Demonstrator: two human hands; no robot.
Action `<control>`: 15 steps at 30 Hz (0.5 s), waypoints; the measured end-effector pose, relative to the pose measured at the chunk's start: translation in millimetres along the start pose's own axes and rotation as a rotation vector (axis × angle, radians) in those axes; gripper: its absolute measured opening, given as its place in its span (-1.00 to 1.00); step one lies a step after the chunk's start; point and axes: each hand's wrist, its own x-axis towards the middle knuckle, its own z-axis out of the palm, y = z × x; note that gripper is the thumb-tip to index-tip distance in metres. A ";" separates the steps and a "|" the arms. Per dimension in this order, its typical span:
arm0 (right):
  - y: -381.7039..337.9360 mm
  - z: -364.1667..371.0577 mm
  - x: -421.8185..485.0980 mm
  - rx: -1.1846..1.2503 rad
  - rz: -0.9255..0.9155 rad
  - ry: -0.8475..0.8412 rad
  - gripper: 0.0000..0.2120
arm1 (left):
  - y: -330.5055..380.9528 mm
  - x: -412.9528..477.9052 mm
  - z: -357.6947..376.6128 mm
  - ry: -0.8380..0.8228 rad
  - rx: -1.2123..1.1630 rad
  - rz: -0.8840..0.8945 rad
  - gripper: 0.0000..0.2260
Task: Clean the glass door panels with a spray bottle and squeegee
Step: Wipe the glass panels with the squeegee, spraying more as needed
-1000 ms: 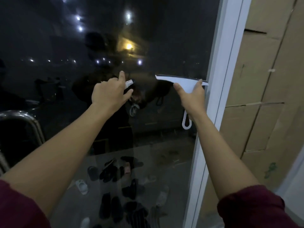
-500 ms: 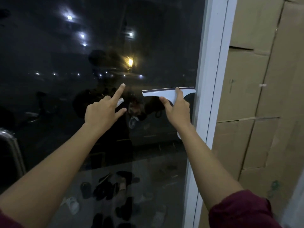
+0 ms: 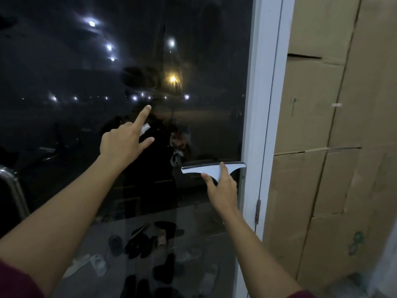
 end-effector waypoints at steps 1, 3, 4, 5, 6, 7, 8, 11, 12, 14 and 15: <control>-11.7 -4.4 7.8 0.023 -0.037 0.019 -0.23 | 0.8 0.7 -1.2 -0.008 0.007 -0.006 -0.22; -40.7 -13.5 29.6 0.087 -0.108 0.051 -0.23 | 2.2 1.9 -3.2 -0.016 0.019 -0.019 -0.22; -56.1 -18.4 42.8 0.114 -0.139 0.062 -0.23 | 3.3 2.2 -3.0 -0.022 0.019 -0.026 -0.22; -72.6 -22.9 56.3 0.133 -0.172 0.069 -0.23 | 4.3 2.3 -3.6 -0.025 0.020 -0.036 -0.22; -87.5 -27.1 68.5 0.138 -0.201 0.073 -0.23 | 5.3 2.4 -3.2 -0.027 0.021 -0.042 -0.21; -100.7 -29.8 79.1 0.131 -0.222 0.077 -0.22 | 5.7 2.4 -2.9 -0.030 0.022 -0.045 -0.22; -110.1 -31.6 86.7 0.113 -0.236 0.087 -0.22 | 5.8 2.4 -2.4 -0.033 0.022 -0.044 -0.22; -114.3 -29.2 89.8 0.054 -0.248 0.105 -0.22 | 4.9 2.7 -2.4 -0.030 0.028 -0.045 -0.22; -108.8 -26.8 85.8 0.032 -0.246 0.104 -0.22 | 5.0 2.6 -2.4 -0.027 0.029 -0.045 -0.22; -92.8 -18.9 74.3 -0.010 -0.239 0.103 -0.22 | 5.5 2.5 -1.3 -0.018 0.039 -0.050 -0.22; -83.6 -14.4 66.4 -0.020 -0.228 0.107 -0.22 | 5.7 2.8 -0.7 -0.016 0.043 -0.051 -0.22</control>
